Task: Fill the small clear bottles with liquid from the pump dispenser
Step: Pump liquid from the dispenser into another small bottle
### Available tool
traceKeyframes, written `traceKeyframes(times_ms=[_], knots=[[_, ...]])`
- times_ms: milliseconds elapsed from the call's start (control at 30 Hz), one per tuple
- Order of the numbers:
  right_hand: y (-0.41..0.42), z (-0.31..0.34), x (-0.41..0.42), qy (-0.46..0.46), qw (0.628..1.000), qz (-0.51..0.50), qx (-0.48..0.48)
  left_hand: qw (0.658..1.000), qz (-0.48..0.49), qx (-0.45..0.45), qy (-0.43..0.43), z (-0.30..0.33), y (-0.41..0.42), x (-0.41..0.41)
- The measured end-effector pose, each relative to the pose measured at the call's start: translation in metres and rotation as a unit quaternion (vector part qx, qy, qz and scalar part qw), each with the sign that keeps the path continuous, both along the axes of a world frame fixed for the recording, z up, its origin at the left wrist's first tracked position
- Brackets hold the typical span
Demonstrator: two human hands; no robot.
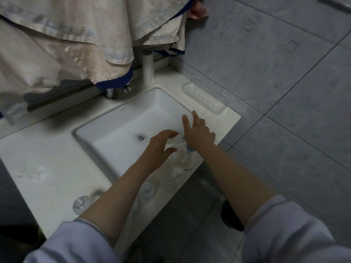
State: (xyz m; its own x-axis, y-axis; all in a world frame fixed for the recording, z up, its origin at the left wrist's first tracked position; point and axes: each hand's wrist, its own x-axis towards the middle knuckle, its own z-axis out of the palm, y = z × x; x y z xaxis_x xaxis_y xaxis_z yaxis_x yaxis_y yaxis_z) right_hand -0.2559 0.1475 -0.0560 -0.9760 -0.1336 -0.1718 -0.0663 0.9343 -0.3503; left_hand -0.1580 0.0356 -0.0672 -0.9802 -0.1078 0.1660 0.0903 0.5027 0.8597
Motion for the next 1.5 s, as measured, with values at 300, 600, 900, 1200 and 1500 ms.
traceKeyframes(times_ms=[300, 600, 900, 1200, 1500], knots=[[0.002, -0.001, 0.006, 0.029, 1.000, -0.006, 0.000, 0.997, 0.003, -0.048, -0.057, -0.002, -0.005, -0.003], [-0.002, 0.006, 0.002, 0.102, 0.994, 0.026, 0.002, 0.999, -0.006, -0.011, -0.050, -0.001, -0.014, -0.001], [0.000, -0.001, 0.002, 0.049, 0.999, 0.014, 0.010, 0.999, 0.006, -0.027, -0.032, -0.007, -0.006, -0.002], [0.001, -0.003, 0.003, 0.043, 0.999, -0.011, -0.010, 0.998, 0.008, -0.039, -0.050, 0.001, -0.007, -0.002], [0.001, 0.005, 0.000, 0.047, 0.999, 0.014, 0.002, 0.998, 0.000, -0.005, -0.063, 0.010, -0.006, -0.001]])
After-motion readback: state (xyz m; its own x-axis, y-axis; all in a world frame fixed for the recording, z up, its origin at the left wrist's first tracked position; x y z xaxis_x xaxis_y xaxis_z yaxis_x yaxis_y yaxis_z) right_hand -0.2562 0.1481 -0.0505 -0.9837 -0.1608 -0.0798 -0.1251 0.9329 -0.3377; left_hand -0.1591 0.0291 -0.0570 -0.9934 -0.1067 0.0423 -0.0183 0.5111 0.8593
